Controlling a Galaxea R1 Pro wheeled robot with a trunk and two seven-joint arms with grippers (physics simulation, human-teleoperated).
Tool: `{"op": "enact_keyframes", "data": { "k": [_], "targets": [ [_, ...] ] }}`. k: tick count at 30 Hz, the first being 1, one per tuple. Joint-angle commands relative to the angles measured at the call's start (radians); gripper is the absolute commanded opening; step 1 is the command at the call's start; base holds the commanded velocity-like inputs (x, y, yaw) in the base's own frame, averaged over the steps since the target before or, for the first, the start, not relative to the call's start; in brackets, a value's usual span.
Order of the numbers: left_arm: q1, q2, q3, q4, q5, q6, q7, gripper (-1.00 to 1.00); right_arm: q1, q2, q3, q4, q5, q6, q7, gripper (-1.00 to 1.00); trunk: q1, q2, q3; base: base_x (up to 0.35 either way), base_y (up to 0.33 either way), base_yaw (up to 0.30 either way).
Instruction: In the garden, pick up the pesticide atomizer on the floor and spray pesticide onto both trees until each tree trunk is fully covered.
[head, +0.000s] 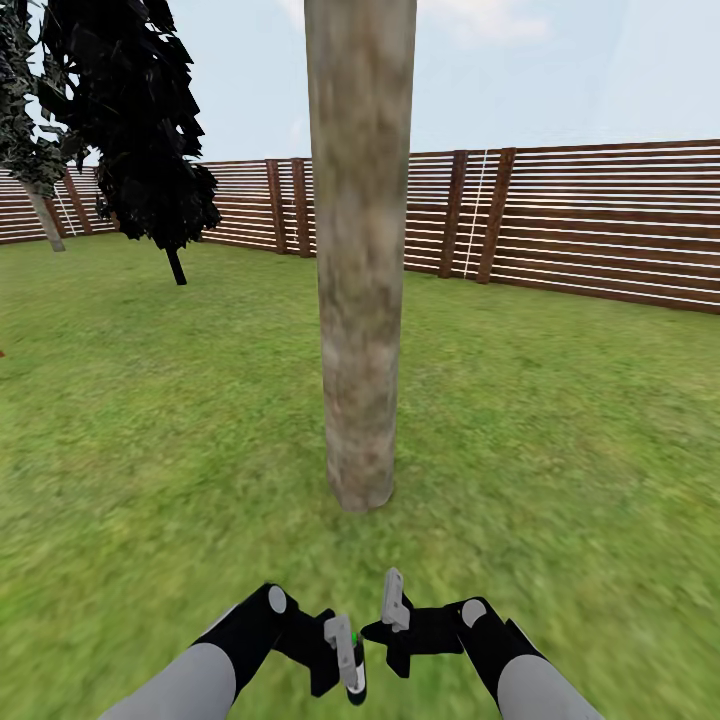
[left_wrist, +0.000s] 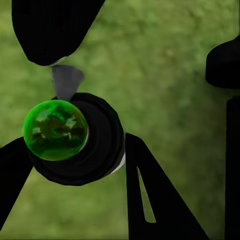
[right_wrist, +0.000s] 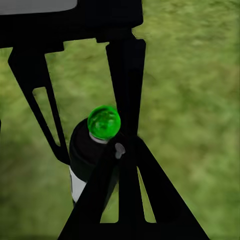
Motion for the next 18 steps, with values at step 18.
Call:
{"op": "enact_keyframes", "data": {
  "k": [18],
  "targets": [
    [-0.002,0.108,-0.015,-0.006,-0.031,0.02,0.059,-1.0,0.0,0.0,0.0,0.0,0.001,0.0,0.0,-1.0,0.0,0.0,0.0,0.0,0.0,0.0]
  ]
}}
